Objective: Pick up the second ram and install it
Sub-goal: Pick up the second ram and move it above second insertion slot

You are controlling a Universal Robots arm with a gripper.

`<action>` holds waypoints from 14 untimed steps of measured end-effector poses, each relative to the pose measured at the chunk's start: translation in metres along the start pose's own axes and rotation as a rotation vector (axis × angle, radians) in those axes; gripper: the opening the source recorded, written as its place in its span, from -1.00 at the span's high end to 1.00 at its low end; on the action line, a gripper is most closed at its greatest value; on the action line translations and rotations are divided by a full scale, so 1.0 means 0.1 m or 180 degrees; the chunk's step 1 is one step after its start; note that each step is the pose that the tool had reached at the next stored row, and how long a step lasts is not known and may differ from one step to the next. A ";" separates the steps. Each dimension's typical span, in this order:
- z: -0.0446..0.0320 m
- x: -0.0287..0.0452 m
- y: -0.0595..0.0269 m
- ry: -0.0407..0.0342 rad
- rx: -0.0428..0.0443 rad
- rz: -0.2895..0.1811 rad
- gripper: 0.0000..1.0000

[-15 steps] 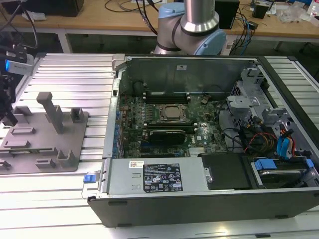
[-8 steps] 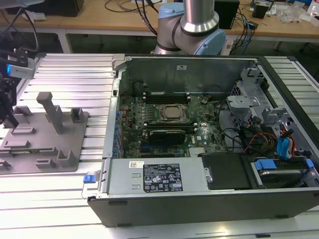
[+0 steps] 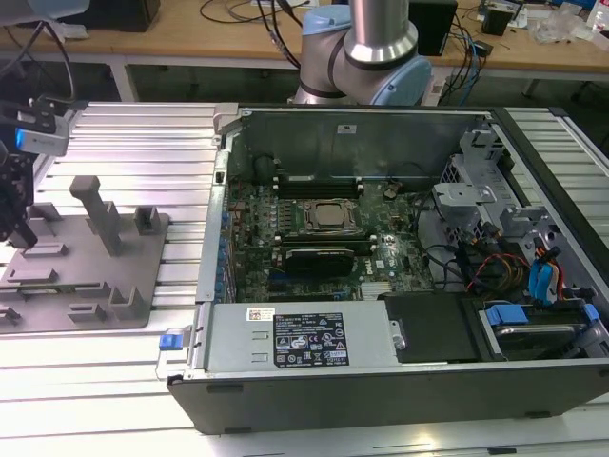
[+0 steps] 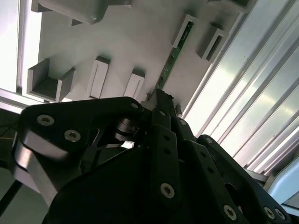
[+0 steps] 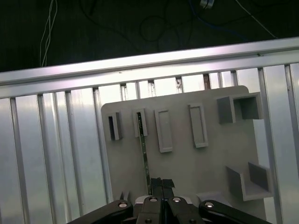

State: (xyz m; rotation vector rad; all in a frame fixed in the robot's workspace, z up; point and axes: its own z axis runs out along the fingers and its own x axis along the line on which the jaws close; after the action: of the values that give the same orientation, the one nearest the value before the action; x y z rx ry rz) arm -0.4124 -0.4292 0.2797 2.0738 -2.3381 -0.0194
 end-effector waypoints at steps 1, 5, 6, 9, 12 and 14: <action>0.035 0.004 0.001 0.0000 0.0000 0.0000 0.84; 0.095 0.047 -0.001 0.0000 0.0000 0.0000 0.84; 0.111 0.059 -0.002 -0.0001 0.0000 0.0000 0.84; 0.162 0.094 -0.006 0.0000 0.0000 0.0000 0.84; 0.227 0.132 -0.011 -0.0001 0.0000 0.0000 0.84; 0.249 0.142 -0.012 0.0000 -0.0001 0.0000 0.84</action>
State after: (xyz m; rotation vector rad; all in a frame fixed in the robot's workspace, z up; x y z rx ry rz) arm -0.4134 -0.4436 0.2548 2.0738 -2.3380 -0.0198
